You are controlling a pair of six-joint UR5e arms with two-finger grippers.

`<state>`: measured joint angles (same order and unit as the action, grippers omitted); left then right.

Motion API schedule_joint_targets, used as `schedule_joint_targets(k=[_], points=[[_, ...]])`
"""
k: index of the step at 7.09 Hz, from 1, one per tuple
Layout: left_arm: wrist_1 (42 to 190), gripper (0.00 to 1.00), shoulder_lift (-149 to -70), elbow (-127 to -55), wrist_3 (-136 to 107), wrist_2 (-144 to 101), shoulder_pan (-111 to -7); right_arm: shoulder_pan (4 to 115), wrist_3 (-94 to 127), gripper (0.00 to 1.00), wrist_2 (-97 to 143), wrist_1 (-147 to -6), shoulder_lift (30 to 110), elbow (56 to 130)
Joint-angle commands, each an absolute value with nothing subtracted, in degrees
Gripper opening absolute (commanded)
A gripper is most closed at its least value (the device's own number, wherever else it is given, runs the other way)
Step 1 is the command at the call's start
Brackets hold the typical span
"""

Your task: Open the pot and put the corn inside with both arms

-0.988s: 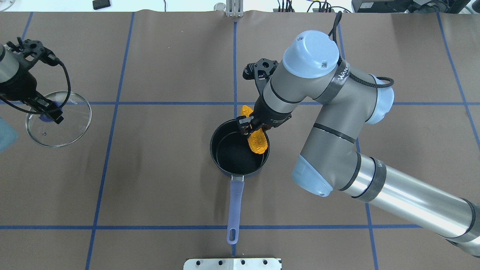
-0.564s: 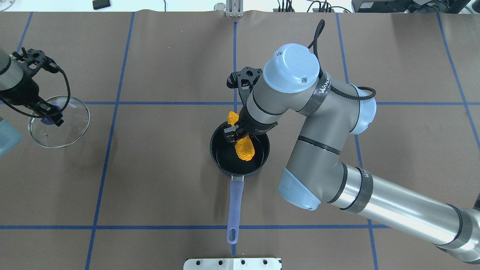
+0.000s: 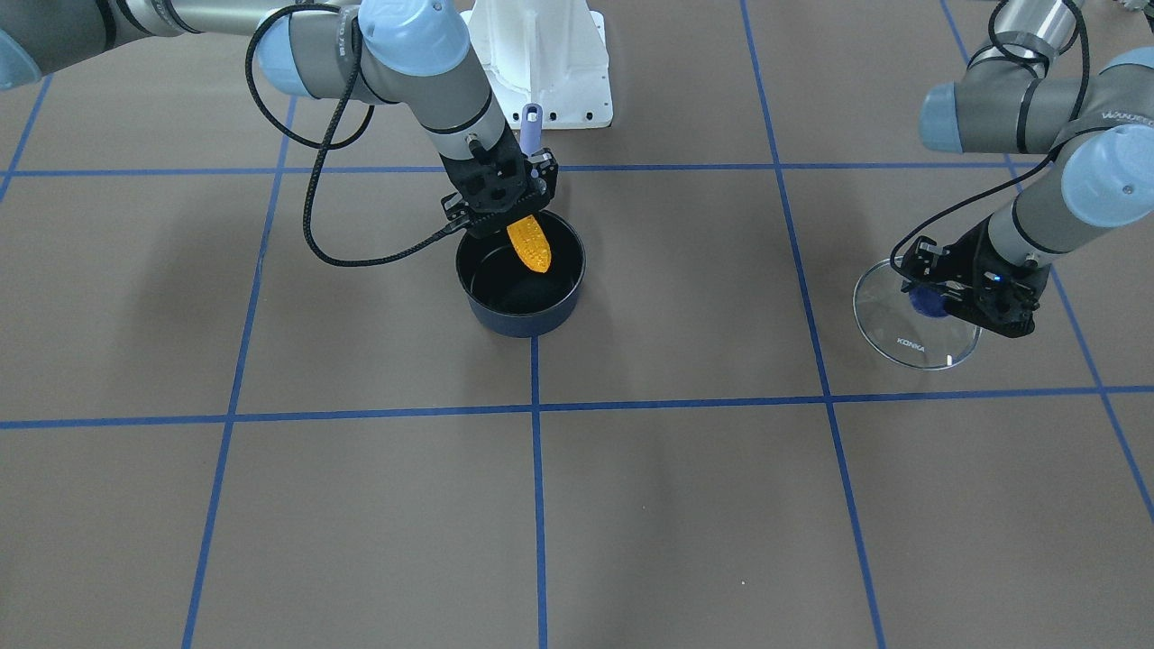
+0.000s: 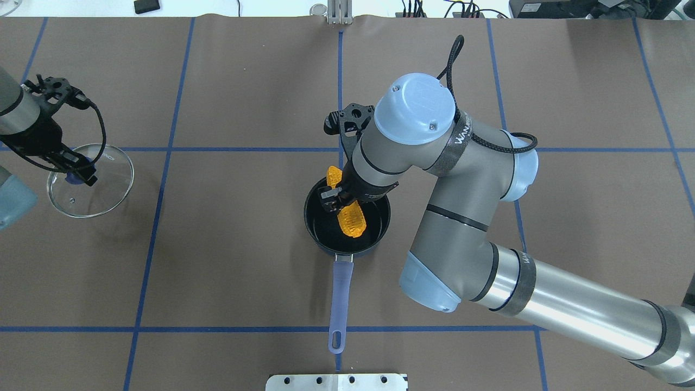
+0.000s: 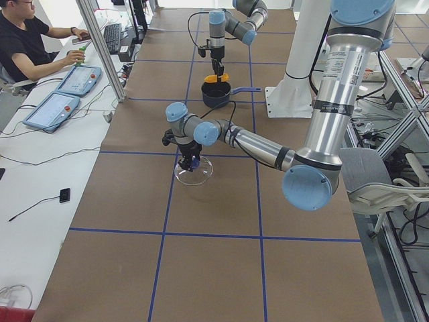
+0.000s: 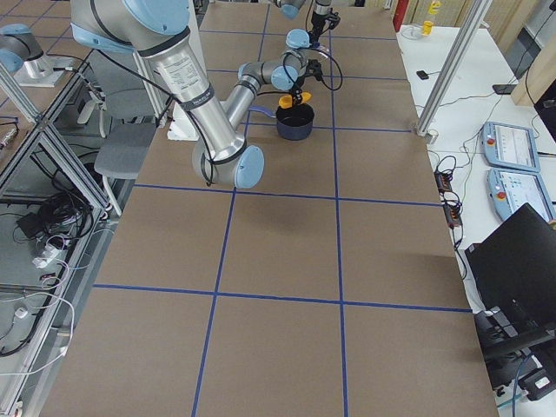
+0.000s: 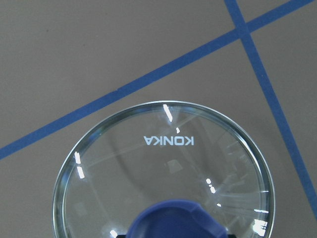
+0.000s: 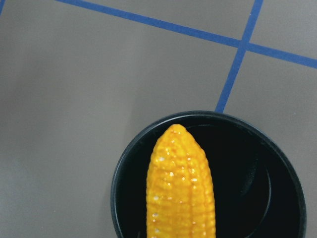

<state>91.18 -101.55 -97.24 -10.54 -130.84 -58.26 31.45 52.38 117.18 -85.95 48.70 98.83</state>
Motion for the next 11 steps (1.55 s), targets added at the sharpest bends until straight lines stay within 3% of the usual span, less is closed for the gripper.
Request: schedule_joint_targets(k=[1, 2, 3, 7, 9, 10, 11], points=[[91.14, 0.6, -102.56, -96.6, -10.99, -131.66, -57.48, 30.85, 52.12, 0.21, 116.37, -85.96, 48.95, 98.44], [91.49, 0.6, -102.66, -95.72, -11.07, -131.75, -57.05, 30.76, 51.86, 0.23, 116.02, -85.87, 48.96, 97.92], [93.67, 0.6, -102.66, -94.15, -11.16, -131.75, -56.69, 30.5, 51.94, 0.32, 116.02, -85.96, 49.04, 97.82], [95.45, 0.6, -104.85, -92.02, -13.0, -131.75, -56.43, 30.41, 51.77, 0.36, 116.02, -85.87, 48.78, 97.21], [95.45, 0.61, -104.85, -92.11, -13.01, -131.75, -56.34, 30.32, 51.77, 0.49, 116.02, -85.87, 48.78, 97.21], [95.54, 0.61, -104.85, -92.11, -13.01, -131.75, -56.34, 30.15, 51.77, 0.99, 115.41, -85.87, 48.69, 97.29], [95.45, 0.61, -104.85, -92.11, -13.01, -131.75, -56.34, 30.15, 51.85, 1.0, 115.14, -85.87, 48.69, 97.29]])
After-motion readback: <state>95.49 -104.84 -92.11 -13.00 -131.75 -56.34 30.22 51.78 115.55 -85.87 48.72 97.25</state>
